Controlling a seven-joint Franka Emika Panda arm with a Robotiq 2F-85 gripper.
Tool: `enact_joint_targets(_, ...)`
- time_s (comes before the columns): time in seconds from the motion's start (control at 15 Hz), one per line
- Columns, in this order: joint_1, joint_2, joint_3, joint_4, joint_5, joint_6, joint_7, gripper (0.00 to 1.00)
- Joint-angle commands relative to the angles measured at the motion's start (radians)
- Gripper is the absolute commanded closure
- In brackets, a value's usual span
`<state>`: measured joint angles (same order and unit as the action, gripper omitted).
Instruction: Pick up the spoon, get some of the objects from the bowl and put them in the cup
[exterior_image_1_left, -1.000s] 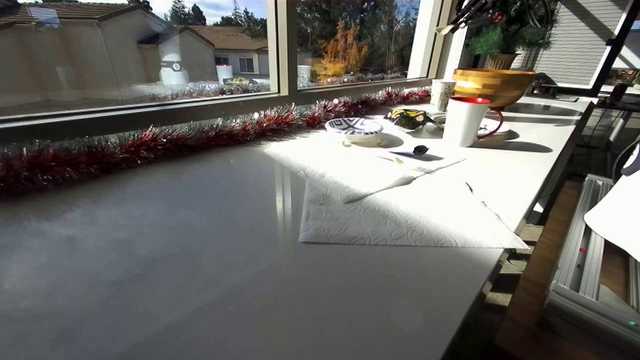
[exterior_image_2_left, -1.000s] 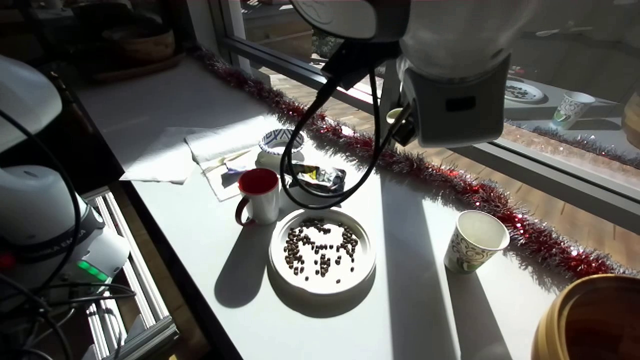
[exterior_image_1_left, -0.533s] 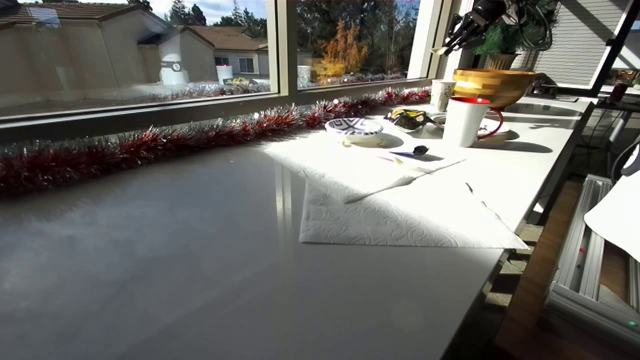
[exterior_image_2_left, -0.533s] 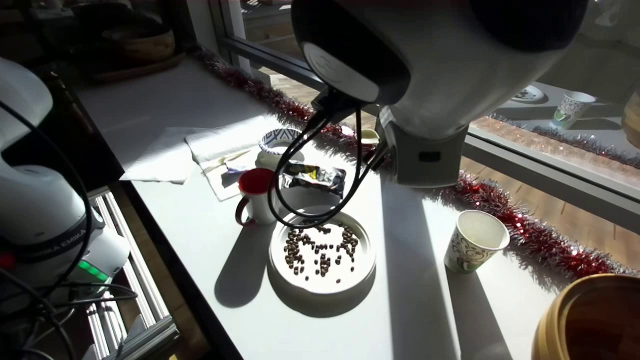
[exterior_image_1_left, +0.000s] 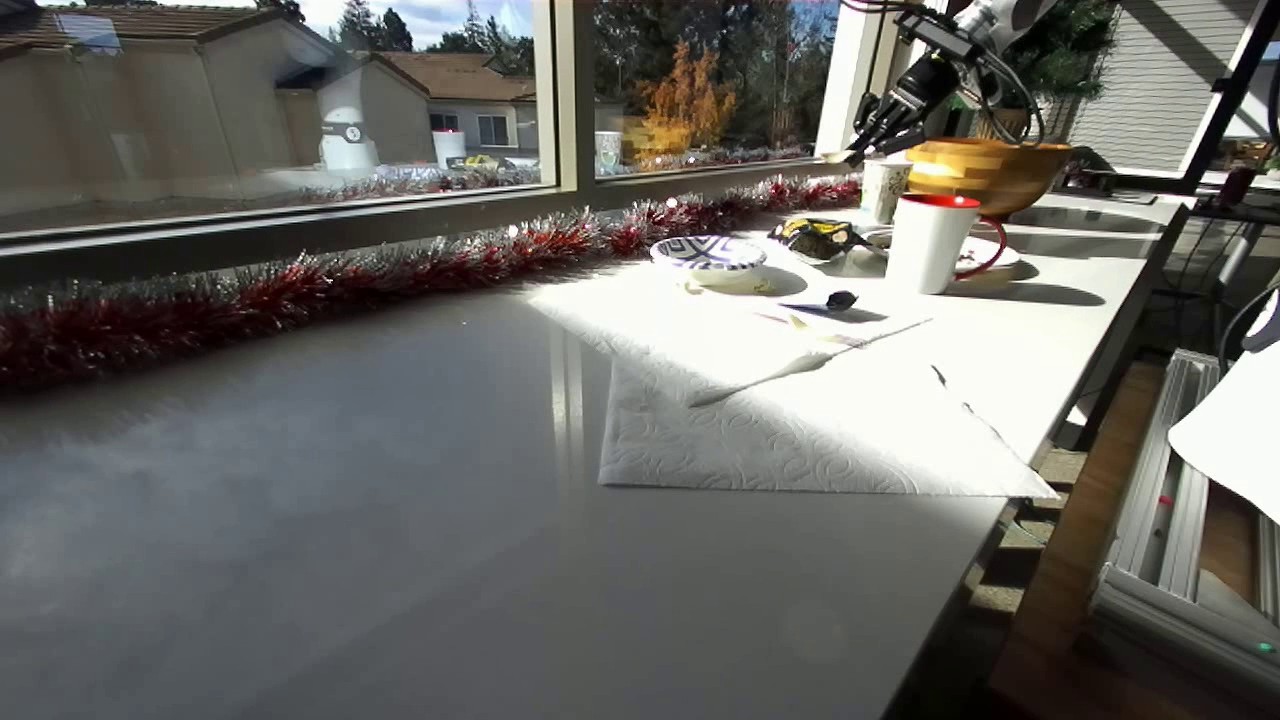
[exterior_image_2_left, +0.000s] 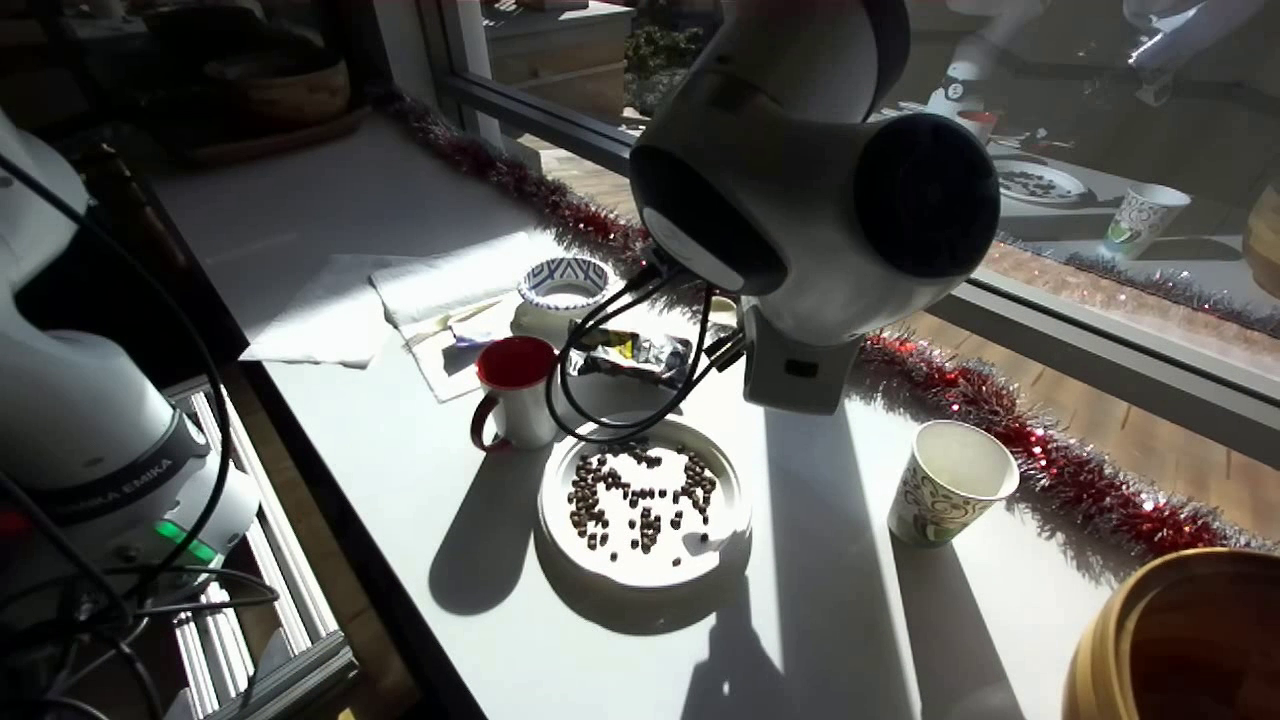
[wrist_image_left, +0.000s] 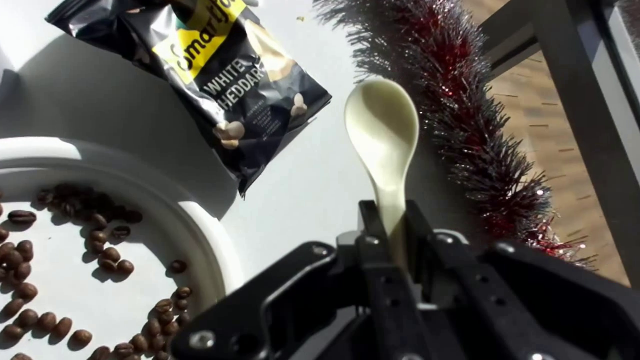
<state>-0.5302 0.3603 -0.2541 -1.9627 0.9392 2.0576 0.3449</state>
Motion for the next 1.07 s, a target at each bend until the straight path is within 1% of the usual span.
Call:
enact_joint_targets(0.0, 0.055, 0.086, -0.042, 0.026, 0.047, 0.065, 0.057, 0.97)
enact_joint_targets(0.47, 0.054, 0.203, -0.056, 0.054, 0.095, 0.088, 0.104, 0.97)
enact_joint_targets(0.67, 0.047, 0.222, -0.064, 0.084, 0.115, 0.075, 0.13, 0.97)
enact_joint_targets(0.93, 0.05, 0.243, -0.075, 0.118, 0.101, 0.085, 0.158, 0.97)
enact_joint_targets(1.0, 0.052, 0.243, -0.077, 0.123, 0.101, 0.089, 0.164, 0.73)
